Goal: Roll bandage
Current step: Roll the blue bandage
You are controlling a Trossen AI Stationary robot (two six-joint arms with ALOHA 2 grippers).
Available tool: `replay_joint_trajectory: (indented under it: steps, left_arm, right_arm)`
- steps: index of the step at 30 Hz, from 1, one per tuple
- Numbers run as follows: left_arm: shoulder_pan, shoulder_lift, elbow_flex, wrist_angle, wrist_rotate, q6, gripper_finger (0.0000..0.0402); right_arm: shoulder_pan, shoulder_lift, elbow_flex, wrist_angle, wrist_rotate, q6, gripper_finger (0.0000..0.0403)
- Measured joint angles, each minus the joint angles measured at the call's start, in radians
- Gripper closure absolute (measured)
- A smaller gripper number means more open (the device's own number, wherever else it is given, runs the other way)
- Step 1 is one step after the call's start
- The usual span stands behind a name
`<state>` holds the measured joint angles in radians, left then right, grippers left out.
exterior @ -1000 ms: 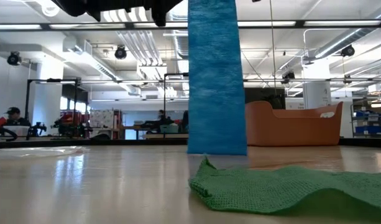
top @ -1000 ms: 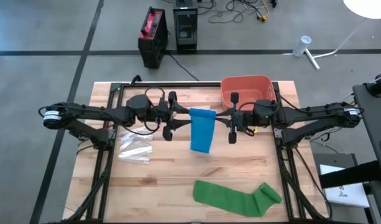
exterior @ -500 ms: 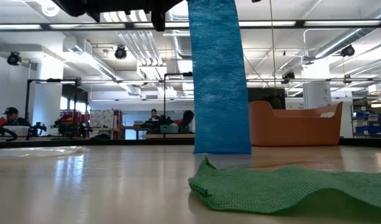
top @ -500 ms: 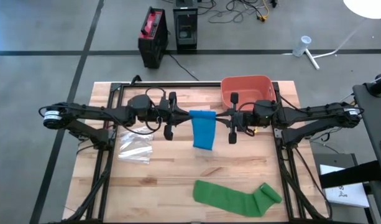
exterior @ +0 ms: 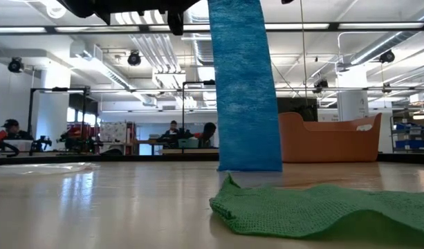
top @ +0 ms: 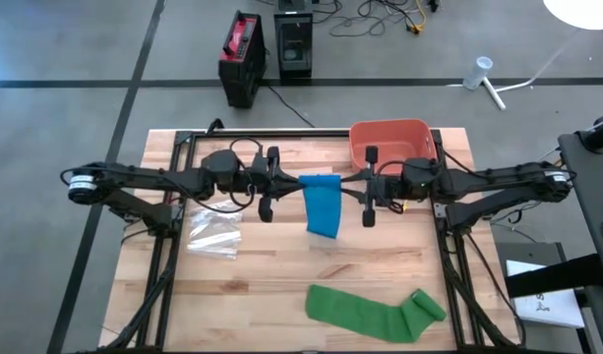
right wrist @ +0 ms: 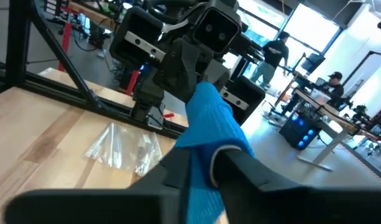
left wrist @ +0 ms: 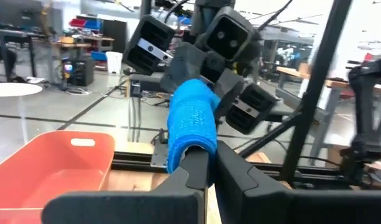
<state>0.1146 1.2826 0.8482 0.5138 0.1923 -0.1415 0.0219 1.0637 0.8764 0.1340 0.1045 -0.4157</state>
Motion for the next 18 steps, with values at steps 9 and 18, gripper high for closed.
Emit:
replay_joint_trajectory:
  steps: [9, 18]
  left_arm:
    - [0.0, -0.102, 0.0, -0.009, 0.059, -0.005, 0.0401]
    - [0.0, -0.101, 0.0, 0.002, 0.059, 0.002, 0.0401]
  right_arm:
    - [0.0, -0.114, 0.001, -0.072, 0.0, 0.085, 0.0242]
    - [0.0, 0.019, -0.006, 0.074, 0.0, 0.127, 0.0231]
